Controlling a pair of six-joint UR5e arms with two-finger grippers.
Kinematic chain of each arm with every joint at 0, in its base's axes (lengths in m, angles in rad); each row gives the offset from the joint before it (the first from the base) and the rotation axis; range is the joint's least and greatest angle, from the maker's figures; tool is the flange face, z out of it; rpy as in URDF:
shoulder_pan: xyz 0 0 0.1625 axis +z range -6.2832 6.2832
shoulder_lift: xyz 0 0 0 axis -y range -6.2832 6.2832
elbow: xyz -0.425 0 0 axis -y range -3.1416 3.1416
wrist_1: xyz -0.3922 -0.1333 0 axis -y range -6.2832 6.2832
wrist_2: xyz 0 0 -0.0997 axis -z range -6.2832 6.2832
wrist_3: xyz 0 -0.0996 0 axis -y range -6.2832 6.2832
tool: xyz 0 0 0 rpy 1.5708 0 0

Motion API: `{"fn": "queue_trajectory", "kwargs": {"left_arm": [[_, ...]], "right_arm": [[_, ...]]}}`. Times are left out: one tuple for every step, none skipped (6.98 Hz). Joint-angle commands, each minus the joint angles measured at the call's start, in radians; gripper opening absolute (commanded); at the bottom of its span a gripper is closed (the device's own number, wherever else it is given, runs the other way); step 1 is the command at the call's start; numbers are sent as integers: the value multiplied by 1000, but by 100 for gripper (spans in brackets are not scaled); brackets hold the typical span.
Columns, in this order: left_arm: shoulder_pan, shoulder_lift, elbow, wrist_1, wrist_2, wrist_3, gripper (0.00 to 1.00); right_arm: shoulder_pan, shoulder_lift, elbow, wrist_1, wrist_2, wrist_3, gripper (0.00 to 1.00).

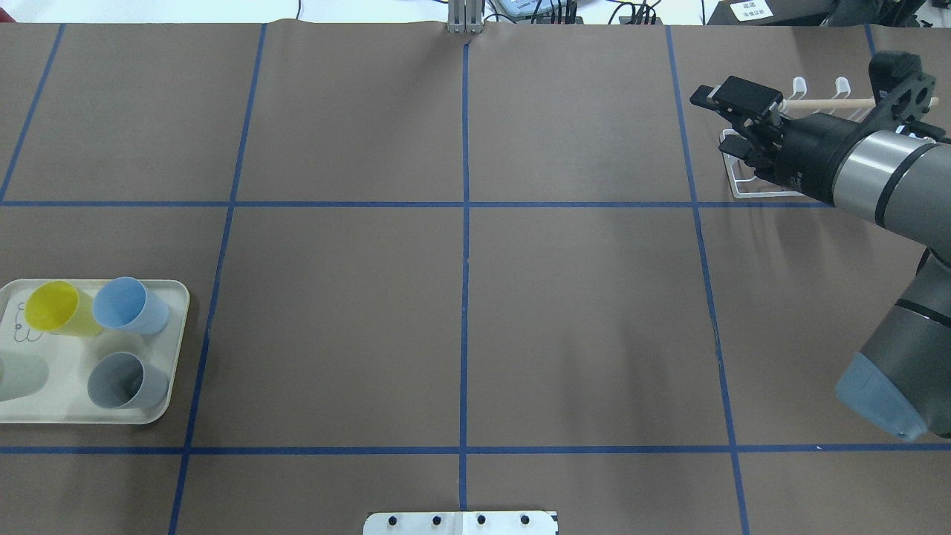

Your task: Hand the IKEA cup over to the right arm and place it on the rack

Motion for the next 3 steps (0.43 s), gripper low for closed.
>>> {"fn": "queue_trajectory", "kwargs": {"left_arm": [[-100,53,-53,25,-23,65,0],[-152,50,-122,116,-33,105,0],[-190,38,-220,255,-49,110,0]], "right_arm": [[-14,0,-1,0,0,0,100],[-20,0,-3,2,0,0,100],[-25,2,-4,2,0,2,100]]}}
